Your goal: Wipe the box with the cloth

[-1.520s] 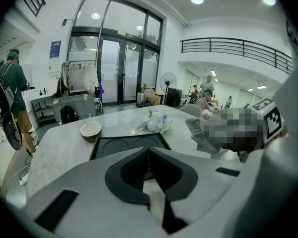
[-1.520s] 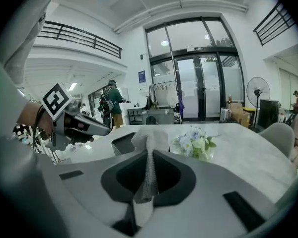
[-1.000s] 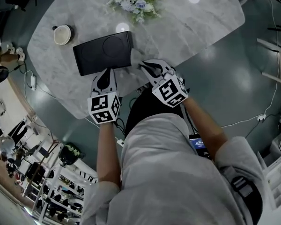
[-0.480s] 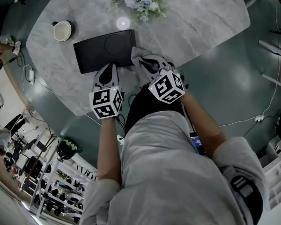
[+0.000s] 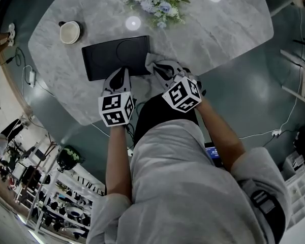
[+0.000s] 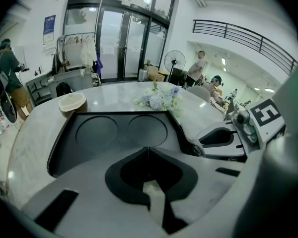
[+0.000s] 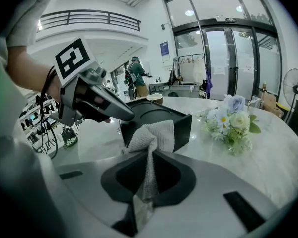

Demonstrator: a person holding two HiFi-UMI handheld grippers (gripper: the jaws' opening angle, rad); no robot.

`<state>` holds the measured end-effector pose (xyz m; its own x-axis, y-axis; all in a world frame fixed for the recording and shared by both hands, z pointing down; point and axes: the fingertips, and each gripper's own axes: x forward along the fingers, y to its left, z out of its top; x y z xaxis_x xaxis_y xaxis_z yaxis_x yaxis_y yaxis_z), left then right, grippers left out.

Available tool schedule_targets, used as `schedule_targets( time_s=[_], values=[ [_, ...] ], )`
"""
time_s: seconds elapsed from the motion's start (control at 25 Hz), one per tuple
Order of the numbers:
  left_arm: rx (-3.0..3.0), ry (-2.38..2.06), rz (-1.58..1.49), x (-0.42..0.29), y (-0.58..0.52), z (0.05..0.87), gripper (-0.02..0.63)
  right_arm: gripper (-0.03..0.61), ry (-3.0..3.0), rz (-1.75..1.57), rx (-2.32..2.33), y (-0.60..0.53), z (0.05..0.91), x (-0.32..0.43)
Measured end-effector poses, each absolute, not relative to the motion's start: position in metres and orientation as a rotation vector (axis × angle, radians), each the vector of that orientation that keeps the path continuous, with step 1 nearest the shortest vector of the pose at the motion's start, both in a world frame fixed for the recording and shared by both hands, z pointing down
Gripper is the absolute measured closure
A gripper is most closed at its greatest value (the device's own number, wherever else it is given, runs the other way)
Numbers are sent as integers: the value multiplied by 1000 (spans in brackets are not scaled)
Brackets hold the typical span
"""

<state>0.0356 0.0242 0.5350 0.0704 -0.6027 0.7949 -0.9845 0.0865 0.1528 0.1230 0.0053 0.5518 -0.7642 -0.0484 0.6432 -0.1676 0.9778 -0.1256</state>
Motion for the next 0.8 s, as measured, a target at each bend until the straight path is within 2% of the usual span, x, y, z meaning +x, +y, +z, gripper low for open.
schedule_targets(
  time_s=[0.8],
  values=[
    [1491,-1652,570,35,22,536,589,535,-2382,214,113,-45,563,107]
  ],
)
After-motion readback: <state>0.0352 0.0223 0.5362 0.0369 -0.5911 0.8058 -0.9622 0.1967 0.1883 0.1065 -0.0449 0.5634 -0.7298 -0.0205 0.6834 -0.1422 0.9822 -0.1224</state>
